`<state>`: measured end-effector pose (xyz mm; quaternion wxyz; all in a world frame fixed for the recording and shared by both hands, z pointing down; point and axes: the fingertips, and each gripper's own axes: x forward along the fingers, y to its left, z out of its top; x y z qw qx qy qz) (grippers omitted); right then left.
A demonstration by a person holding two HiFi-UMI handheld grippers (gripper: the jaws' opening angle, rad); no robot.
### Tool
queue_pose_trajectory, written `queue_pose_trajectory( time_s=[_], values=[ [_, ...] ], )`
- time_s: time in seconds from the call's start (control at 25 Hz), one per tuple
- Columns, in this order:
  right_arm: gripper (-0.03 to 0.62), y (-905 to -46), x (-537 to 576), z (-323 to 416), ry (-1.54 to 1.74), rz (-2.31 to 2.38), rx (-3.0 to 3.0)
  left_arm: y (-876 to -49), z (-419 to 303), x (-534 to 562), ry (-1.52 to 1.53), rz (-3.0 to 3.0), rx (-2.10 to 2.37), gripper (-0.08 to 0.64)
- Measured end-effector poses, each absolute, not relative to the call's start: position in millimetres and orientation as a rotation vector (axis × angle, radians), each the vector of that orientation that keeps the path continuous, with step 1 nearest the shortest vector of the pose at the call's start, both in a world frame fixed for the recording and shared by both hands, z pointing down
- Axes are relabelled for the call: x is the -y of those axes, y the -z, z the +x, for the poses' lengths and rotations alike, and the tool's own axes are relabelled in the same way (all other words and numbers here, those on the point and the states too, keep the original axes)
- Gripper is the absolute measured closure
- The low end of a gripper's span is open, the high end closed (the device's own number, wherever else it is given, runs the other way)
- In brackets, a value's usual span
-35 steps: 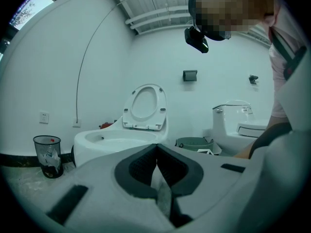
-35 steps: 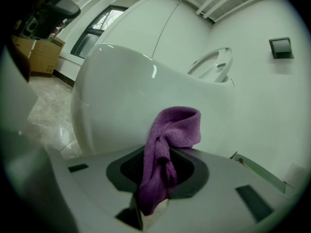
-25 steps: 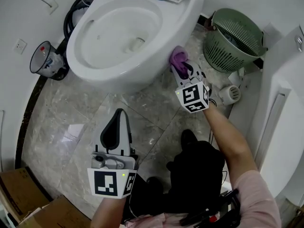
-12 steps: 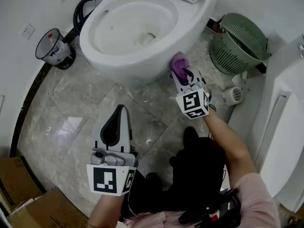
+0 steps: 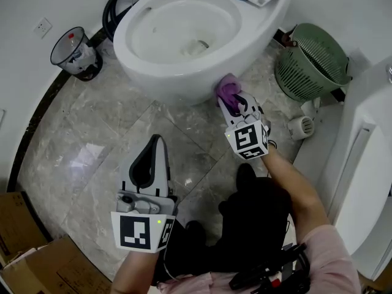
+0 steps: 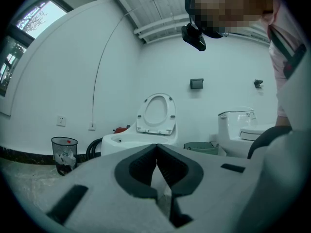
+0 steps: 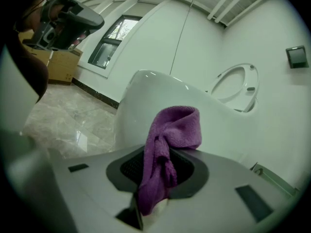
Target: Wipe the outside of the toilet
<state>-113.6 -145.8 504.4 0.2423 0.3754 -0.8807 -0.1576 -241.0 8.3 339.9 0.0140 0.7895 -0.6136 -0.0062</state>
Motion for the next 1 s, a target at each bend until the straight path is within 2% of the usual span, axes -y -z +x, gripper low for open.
queue_pose_trajectory(
  time_s=[0.64,0.8,1.0],
  values=[
    [0.491,-511,109,-172,0.438,0.890,2.487,-344,-274,-41,0.009,2.393,1.988,0.552],
    [0.489,-511,73,-223,0.515,0.627,2.609,-345,-277,-46,-0.025,2.379,2.008,0.552],
    [0.485,-470,29,-267,0.632,0.342,2.786,-339,-283,-48,-0.057,2.355,2.067,0.552]
  ],
)
